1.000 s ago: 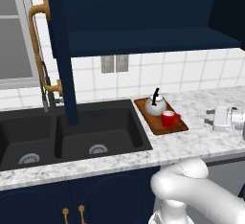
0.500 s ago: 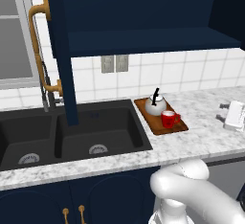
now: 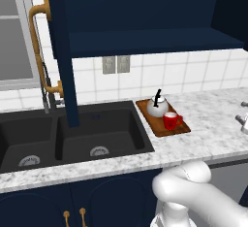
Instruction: Pick the kettle from the counter and place it on the tray. Then pick the mug from the cabinet and place it on the tray. Then close the cabinet doors.
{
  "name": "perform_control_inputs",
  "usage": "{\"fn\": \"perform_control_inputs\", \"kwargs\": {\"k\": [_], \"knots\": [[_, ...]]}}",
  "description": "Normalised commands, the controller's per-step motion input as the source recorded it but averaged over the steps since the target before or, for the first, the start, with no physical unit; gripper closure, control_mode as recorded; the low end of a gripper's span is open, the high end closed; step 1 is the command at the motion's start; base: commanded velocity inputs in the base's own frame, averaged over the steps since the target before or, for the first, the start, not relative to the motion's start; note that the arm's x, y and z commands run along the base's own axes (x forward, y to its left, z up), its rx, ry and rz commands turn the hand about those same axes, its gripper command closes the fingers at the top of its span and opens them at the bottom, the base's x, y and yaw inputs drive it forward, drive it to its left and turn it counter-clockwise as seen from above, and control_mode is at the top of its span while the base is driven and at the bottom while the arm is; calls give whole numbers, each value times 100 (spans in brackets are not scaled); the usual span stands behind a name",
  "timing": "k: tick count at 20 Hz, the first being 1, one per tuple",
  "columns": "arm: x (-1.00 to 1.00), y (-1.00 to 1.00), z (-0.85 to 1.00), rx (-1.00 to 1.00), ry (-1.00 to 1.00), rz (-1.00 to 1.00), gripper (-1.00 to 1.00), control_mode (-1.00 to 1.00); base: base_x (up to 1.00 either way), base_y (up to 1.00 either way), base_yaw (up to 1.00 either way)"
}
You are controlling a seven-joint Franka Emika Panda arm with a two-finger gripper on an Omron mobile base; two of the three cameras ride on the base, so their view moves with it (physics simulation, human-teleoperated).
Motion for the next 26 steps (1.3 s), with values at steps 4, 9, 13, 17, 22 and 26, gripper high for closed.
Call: {"fn": "perform_control_inputs", "kwargs": {"k": [4, 9, 13, 17, 22, 26], "knots": [[-6, -66, 5, 7, -9, 0, -100, -100, 0, 0, 0], [0, -59, 14, 6, -1, 0, -100, -100, 0, 0, 0], [0, -50, 23, 2, 0, 0, -100, -100, 0, 0, 0], [0, -37, 40, 0, 0, -1, -100, -100, 0, 0, 0], [-1, -23, 44, 0, 0, -4, -100, -100, 0, 0, 0], [-12, -26, 51, 0, -2, -6, -100, -100, 0, 0, 0]]}}
